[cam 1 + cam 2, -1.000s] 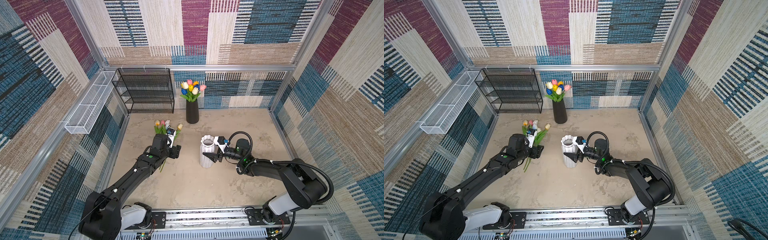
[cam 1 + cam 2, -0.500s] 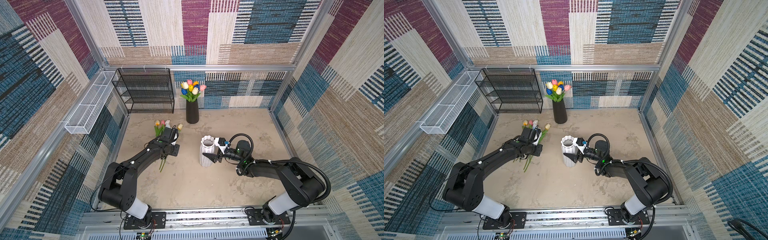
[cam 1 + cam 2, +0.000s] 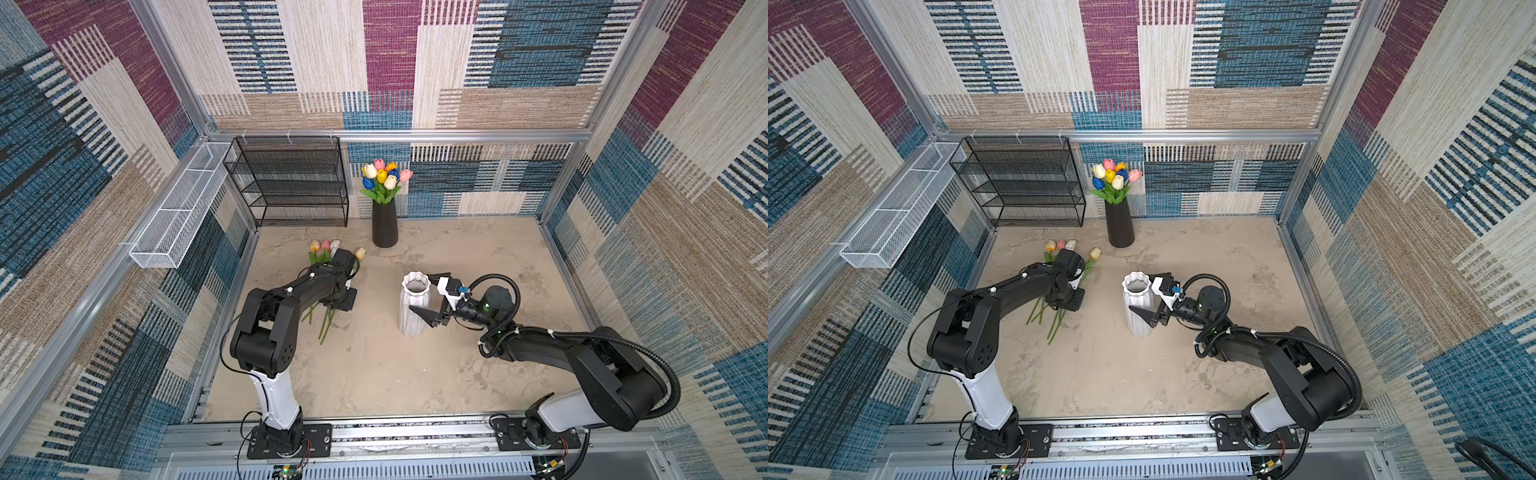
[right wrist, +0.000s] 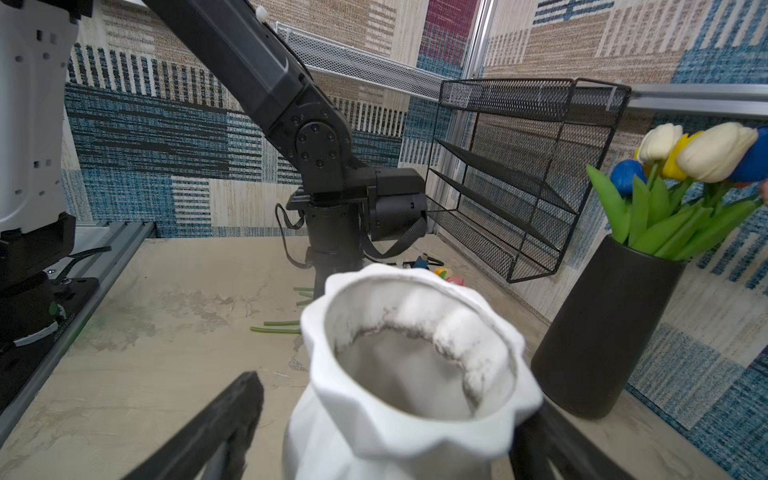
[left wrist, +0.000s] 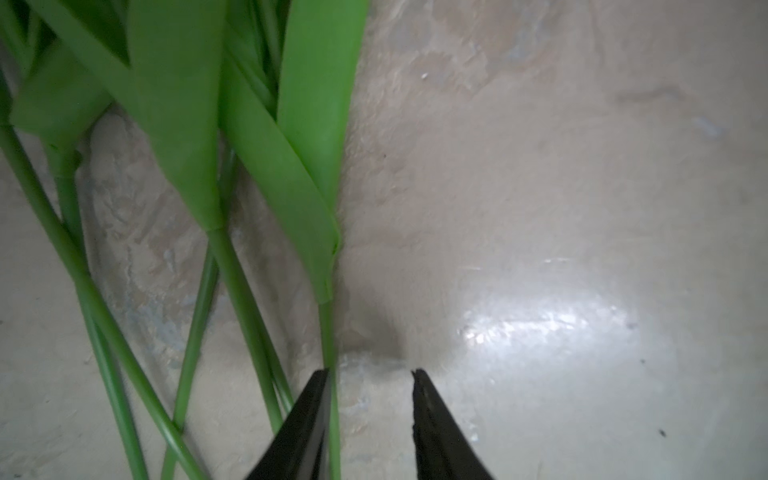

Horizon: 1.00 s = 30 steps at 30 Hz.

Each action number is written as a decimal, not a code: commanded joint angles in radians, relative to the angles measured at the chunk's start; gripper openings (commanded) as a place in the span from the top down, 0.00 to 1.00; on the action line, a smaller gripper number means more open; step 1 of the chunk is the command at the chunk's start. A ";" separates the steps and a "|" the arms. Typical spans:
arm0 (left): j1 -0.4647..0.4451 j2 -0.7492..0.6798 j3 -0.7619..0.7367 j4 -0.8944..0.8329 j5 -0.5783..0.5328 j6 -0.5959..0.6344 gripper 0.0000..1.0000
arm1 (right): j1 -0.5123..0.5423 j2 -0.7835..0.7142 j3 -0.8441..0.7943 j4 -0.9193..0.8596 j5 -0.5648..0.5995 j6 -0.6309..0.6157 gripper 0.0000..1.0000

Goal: Arrange the flowers into the vase
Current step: 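Close the left gripper on a white tulip stem while the right gripper releases the vase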

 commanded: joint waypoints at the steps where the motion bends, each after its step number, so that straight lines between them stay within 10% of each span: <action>1: 0.010 0.036 0.026 -0.029 -0.022 -0.001 0.62 | 0.003 -0.039 -0.014 0.067 0.020 0.003 0.08; 13: 0.005 0.078 0.080 -0.089 0.047 0.011 0.99 | 0.003 -0.254 -0.092 0.120 0.164 0.043 0.08; 30: -0.020 -0.470 -0.131 0.199 0.314 -0.044 1.00 | 0.001 -0.364 -0.172 0.175 0.370 0.070 0.07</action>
